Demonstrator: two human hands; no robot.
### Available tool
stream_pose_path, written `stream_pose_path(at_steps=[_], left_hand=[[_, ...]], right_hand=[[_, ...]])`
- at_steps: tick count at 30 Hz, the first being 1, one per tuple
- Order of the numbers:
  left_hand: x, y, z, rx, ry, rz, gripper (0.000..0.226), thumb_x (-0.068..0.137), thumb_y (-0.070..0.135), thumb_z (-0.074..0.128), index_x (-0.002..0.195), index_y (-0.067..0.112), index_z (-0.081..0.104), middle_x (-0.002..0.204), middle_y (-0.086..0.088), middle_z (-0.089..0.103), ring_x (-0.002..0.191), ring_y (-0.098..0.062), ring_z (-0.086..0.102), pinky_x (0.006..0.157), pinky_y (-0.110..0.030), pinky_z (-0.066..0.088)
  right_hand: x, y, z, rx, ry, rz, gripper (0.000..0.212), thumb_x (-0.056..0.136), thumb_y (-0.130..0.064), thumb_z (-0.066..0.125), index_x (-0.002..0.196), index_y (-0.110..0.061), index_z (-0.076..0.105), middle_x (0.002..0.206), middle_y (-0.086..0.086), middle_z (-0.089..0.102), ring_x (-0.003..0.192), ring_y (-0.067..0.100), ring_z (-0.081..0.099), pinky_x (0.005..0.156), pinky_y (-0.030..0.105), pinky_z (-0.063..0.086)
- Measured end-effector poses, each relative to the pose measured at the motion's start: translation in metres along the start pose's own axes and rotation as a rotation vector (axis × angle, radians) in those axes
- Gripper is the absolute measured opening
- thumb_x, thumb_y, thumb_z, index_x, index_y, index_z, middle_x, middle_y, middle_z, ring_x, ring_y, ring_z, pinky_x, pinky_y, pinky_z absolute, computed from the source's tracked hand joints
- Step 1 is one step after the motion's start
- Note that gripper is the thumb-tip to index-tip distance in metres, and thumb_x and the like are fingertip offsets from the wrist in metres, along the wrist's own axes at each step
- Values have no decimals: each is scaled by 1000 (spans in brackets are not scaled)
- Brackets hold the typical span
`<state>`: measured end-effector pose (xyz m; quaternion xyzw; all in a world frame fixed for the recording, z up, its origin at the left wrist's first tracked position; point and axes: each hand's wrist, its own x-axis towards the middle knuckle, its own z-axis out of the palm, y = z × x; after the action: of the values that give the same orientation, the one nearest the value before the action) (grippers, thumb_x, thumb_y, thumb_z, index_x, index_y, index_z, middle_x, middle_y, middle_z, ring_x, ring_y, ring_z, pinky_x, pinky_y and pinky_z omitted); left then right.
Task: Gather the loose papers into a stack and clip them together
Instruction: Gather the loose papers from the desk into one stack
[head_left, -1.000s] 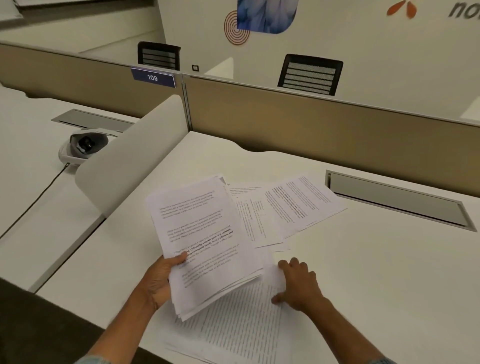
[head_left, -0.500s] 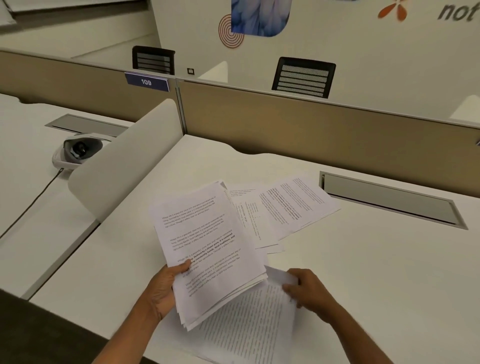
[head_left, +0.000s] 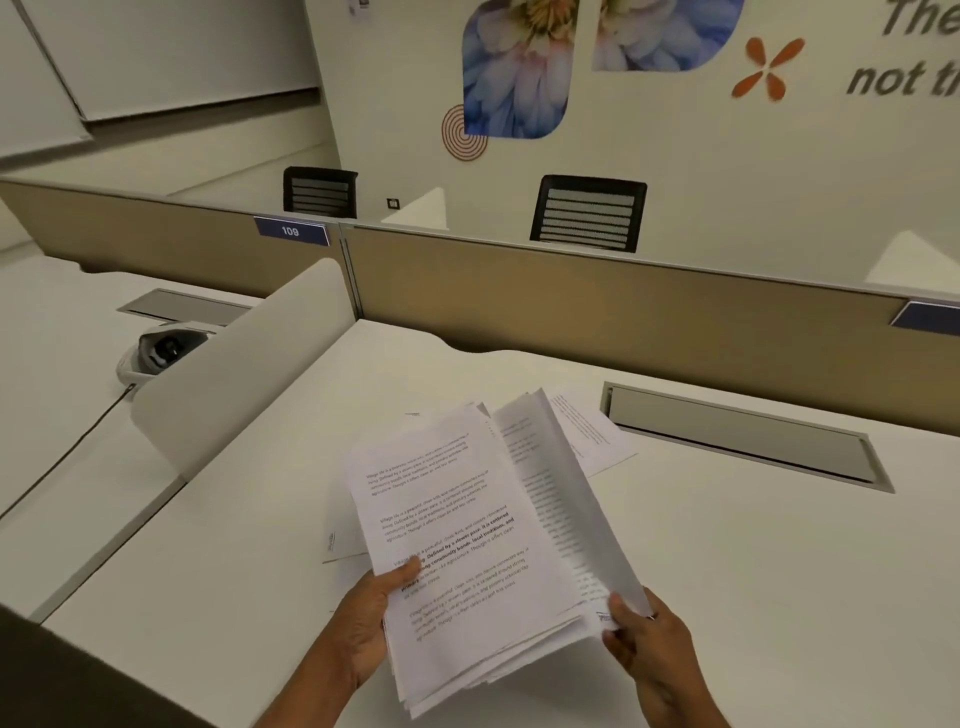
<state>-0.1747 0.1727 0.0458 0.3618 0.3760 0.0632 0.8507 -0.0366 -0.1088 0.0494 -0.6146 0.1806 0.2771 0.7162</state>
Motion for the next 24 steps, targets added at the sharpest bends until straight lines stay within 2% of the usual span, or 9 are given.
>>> stream_pose_path(at_steps=[4,8,12,15,17,19,20,22,24], left_hand=[[-11,-8,27,72,-24,50,36,93,6,68,129,9,69,124,-17,76,114,-37,72,84,-45,64],[-16,-18,41,137,-63,49,41,92,0,67,132,9,66,127,-13,75,116,-35,72,88,-43,64],[-13,-14,40,207,-121,-16,48,88,-3,71,134,9,65,128,-13,75,115,-34,73,90,-44,62],[-6,0,31,270,-179,-47,50,86,-4,71,134,8,64,128,-15,74,117,-34,72,97,-47,58],[0,13,22,312,-225,-76,50,86,-5,71,134,9,64,129,-16,74,117,-35,72,101,-50,56],[7,25,10,365,-280,-113,53,87,-5,72,136,11,63,132,-17,72,121,-37,69,107,-54,52],[12,30,5,398,-305,-133,55,86,-4,74,137,13,62,133,-17,72,123,-37,68,110,-55,50],[21,35,-3,452,-352,-171,61,84,-2,78,140,16,59,135,-16,71,126,-36,66,113,-56,47],[30,39,-7,483,-404,-211,65,84,-1,79,142,17,57,137,-15,70,128,-35,65,114,-55,46]], right_hand=[[-1,-5,-16,3,-42,30,16,94,-3,68,110,-6,68,96,19,71,70,26,65,49,22,60],[-2,-6,-25,-87,-92,36,18,91,0,70,108,-7,72,87,19,74,54,20,66,49,23,60],[-5,-12,-25,-257,-207,32,28,83,2,76,110,-7,74,81,15,75,68,25,64,56,27,61],[-2,-24,-22,-381,-356,69,43,75,-1,79,117,-11,75,99,11,81,90,30,73,76,38,64],[5,-33,-16,-377,-413,120,31,95,-20,70,125,-13,71,111,10,80,106,31,73,95,46,59],[13,-39,-5,-328,-393,185,41,105,-42,45,128,-15,67,116,13,78,110,31,74,101,49,55],[15,-40,4,-326,-380,208,47,103,-50,42,128,-18,66,117,13,78,111,31,74,100,50,55],[14,-40,30,-350,-385,191,48,94,-57,54,126,-23,66,117,8,78,112,29,73,98,49,57],[11,-36,60,-339,-419,119,43,88,-47,68,125,-25,65,118,4,79,110,27,74,99,47,56]])
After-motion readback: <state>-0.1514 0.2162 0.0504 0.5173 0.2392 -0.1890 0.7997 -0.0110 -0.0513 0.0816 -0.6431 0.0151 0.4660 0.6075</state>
